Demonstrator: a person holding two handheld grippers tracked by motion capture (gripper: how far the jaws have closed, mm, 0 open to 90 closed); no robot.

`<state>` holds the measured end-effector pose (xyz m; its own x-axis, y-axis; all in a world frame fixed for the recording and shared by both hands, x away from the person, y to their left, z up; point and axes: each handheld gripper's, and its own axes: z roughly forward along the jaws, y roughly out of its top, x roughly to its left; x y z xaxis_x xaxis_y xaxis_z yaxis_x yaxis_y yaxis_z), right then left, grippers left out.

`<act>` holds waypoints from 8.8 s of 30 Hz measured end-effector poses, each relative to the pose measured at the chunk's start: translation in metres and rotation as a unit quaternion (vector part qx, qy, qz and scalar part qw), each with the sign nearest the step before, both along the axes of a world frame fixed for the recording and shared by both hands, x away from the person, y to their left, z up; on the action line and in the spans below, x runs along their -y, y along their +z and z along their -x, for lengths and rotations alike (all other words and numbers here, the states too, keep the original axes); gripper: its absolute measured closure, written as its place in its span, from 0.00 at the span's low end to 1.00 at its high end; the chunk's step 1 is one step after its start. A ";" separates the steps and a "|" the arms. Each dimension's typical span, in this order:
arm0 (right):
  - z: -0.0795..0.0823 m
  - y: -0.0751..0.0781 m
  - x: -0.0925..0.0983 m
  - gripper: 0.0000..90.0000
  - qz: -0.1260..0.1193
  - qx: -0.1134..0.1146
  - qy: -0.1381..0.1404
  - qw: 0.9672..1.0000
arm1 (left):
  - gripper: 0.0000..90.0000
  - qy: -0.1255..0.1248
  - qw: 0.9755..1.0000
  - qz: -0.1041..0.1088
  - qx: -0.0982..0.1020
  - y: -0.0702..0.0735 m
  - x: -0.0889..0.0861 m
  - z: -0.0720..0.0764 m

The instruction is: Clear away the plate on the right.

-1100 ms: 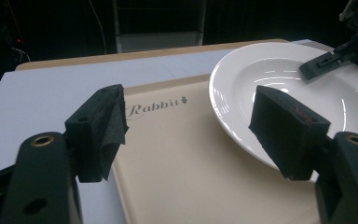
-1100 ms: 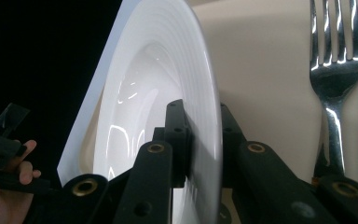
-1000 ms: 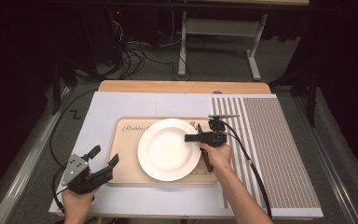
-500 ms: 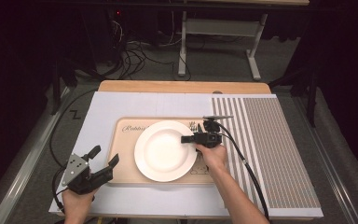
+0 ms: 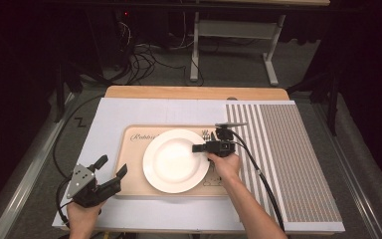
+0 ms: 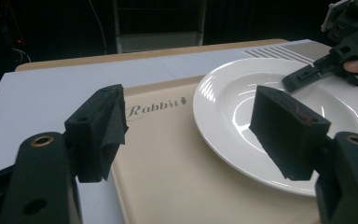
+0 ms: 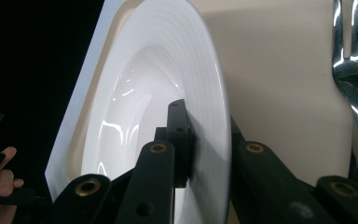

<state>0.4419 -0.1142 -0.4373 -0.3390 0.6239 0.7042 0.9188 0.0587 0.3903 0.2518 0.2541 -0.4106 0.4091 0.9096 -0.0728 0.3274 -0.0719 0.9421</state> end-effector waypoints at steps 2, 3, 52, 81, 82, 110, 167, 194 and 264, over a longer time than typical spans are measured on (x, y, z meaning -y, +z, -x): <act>0.000 -0.001 -0.001 0.93 -0.002 -0.001 0.001 1.000 | 0.31 -0.001 1.000 0.000 -0.001 0.000 0.000 0.000; 0.000 -0.002 -0.001 0.93 -0.002 -0.001 0.002 1.000 | 0.31 -0.001 1.000 0.000 -0.001 0.000 0.000 0.000; -0.006 -0.011 0.017 0.78 0.017 0.012 0.014 1.000 | 0.31 0.000 1.000 -0.001 -0.004 -0.001 -0.001 0.000; -0.002 -0.002 0.061 0.78 -0.019 0.036 -0.017 0.999 | 0.30 0.004 1.000 0.003 -0.004 -0.001 -0.002 0.000; -0.002 -0.001 0.063 0.78 -0.019 0.035 -0.019 0.999 | 0.30 0.004 1.000 0.003 -0.004 -0.001 -0.002 0.000; 0.008 0.000 0.111 0.78 -0.029 0.045 -0.054 0.997 | 0.30 0.006 1.000 0.005 -0.005 -0.001 -0.002 0.000; 0.044 0.003 0.194 0.74 -0.025 0.086 -0.105 0.990 | 0.30 0.013 1.000 0.006 -0.004 0.000 -0.004 0.000; 0.076 0.022 0.204 0.67 0.114 0.180 -0.084 0.973 | 0.31 0.020 1.000 0.010 -0.014 0.000 -0.009 0.000; 0.148 0.014 0.233 0.39 0.148 0.359 -0.114 0.914 | 0.31 0.034 0.999 0.017 -0.017 -0.001 -0.017 0.003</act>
